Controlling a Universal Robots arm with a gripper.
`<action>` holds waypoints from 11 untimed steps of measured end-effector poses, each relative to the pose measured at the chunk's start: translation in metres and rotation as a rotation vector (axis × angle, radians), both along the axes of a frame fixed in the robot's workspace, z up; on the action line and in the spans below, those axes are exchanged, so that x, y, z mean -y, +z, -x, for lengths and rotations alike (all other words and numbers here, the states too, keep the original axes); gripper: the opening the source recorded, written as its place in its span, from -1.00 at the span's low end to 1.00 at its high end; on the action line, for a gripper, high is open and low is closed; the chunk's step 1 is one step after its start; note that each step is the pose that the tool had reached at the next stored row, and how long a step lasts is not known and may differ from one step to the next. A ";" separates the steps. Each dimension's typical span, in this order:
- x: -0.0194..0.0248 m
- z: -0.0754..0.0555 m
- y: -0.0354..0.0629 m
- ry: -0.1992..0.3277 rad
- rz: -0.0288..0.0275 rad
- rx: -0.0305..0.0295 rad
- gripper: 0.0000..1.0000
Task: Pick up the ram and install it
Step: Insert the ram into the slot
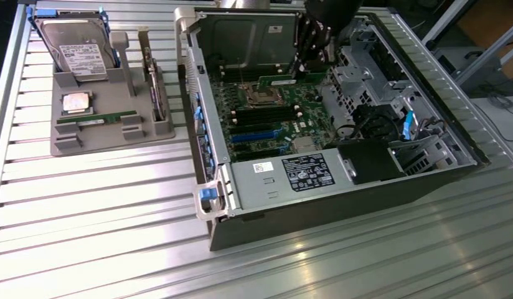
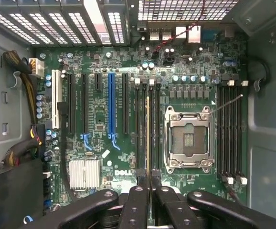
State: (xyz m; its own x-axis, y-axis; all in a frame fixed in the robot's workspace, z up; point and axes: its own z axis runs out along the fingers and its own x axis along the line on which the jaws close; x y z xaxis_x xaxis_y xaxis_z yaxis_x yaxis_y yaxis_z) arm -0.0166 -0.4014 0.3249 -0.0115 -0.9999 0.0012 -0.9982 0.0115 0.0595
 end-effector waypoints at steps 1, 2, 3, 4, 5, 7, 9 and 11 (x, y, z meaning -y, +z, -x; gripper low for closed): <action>0.0001 0.000 -0.0011 -0.002 0.0017 -0.0001 -0.74; 0.0003 0.000 -0.0035 -0.010 0.0049 0.0000 -0.74; 0.0008 0.000 -0.0045 -0.013 0.0065 0.0000 -0.74; 0.0028 0.000 -0.0060 -0.016 0.0113 -0.0001 -0.74; 0.0040 0.000 -0.0065 -0.016 0.0116 -0.0001 -0.74; 0.0059 0.000 -0.0080 -0.016 0.0118 0.0001 -0.74; 0.0063 0.002 -0.0095 -0.016 0.0122 0.0000 -0.74; 0.0073 0.007 -0.0127 -0.016 0.0122 0.0000 -0.74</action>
State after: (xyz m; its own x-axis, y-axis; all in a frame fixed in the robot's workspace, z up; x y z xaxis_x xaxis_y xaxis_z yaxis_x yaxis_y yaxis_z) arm -0.0233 -0.4087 0.3122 -0.0277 -0.9995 0.0134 -0.9978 0.0284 0.0593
